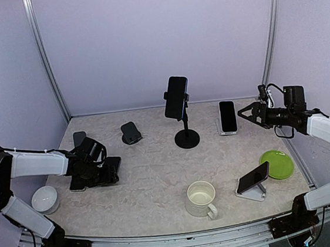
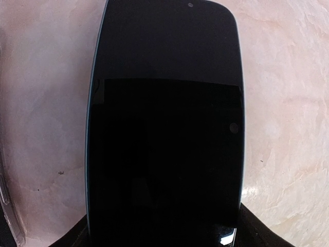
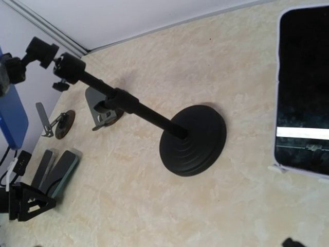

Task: Remove the phone from the phone stand

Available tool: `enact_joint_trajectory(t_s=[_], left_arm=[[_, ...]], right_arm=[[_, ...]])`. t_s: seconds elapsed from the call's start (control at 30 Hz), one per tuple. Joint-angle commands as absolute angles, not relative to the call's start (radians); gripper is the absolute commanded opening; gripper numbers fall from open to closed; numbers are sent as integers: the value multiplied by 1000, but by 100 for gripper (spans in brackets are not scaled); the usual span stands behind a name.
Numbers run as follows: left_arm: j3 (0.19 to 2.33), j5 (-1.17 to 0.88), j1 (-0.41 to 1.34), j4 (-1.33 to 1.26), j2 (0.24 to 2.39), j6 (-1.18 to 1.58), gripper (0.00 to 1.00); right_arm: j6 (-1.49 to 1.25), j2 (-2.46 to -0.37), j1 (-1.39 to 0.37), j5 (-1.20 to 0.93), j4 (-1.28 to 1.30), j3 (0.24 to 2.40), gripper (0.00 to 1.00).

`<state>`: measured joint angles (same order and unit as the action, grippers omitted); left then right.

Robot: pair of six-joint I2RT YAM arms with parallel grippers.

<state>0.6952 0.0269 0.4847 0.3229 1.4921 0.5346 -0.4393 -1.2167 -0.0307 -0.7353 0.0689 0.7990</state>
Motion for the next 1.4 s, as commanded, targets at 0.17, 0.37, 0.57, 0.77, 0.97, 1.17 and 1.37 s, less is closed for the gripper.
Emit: enact_joint_trajectory(t_s=[0.17,0.37,0.57,0.77,0.97,1.17,1.37], left_arm=[[706,41,496,409,1528,551,91],[748,40,510,422,1537,546,98],[900,77,514,454,1560,520,99],[1076,132,522,458,1614,522,99],[1300,180,537,490,1737,587,99],[1542,279,560,621,1914,697,99],[1791,382,581,781,2095,780,99]], right_arm=[[-431,-1217,-38,-721,51,792,100],[-426,-1229,-38,-724,51,803,100],[-421,-1232,-38,-722,58,814,100],[-425,-1232,-38,-708,61,826,100],[-435,-1241,-38,-700,55,833,100],[-438,-1233,-38,-690,61,840,100],[-446,-1233,-38,-691,54,833,100]])
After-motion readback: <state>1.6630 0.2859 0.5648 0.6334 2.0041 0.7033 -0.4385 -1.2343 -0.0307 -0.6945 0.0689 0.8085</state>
